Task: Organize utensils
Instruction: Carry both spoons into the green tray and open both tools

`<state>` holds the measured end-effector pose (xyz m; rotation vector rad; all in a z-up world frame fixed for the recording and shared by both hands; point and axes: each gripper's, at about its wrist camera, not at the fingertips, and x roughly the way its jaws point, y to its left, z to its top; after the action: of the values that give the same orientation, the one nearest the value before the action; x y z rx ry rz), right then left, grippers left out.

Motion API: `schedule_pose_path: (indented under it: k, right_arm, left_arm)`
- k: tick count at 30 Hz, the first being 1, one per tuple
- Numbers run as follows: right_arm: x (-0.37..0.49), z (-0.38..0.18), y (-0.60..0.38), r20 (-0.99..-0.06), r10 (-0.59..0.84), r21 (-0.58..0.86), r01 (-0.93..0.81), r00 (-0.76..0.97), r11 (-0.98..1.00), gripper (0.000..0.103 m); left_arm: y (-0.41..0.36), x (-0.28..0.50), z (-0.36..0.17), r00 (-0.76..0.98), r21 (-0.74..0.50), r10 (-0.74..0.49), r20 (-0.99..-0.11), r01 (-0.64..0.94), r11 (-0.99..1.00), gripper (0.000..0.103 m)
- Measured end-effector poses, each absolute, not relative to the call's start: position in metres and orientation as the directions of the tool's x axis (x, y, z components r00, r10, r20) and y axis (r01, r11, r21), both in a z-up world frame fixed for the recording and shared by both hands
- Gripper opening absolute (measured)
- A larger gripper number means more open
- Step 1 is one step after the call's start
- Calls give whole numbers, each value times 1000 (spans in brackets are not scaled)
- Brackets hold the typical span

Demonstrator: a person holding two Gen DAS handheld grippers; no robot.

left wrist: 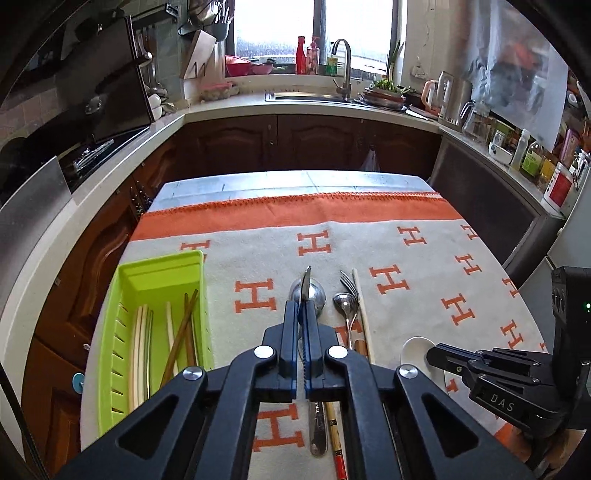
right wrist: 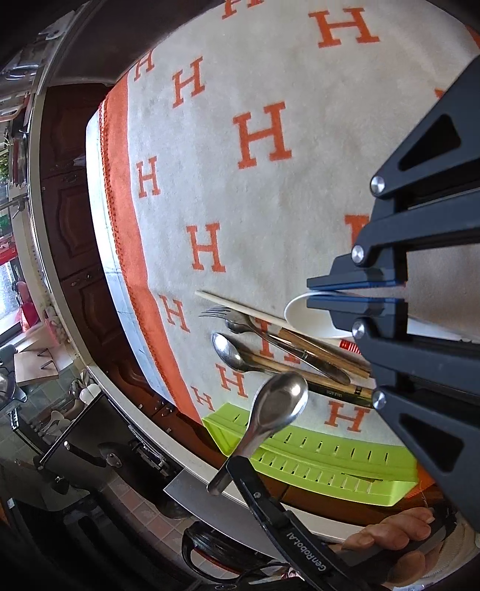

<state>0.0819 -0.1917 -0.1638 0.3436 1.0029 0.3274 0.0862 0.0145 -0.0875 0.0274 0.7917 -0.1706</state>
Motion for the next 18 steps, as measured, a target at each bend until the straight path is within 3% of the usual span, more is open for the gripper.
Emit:
schedule_pose_path:
  k: [10,18]
  right_arm:
    - [72,-134,-167,-729,448,413,-189,517,891,3]
    - [75,-107,-117,-698,522,434,-290,491,853,3]
  left_arm:
    - [64,43,-51,731,-89,-125,-671,88,992,0]
    - [119,6,-37,768,-59,-3,-640,-46,997,0]
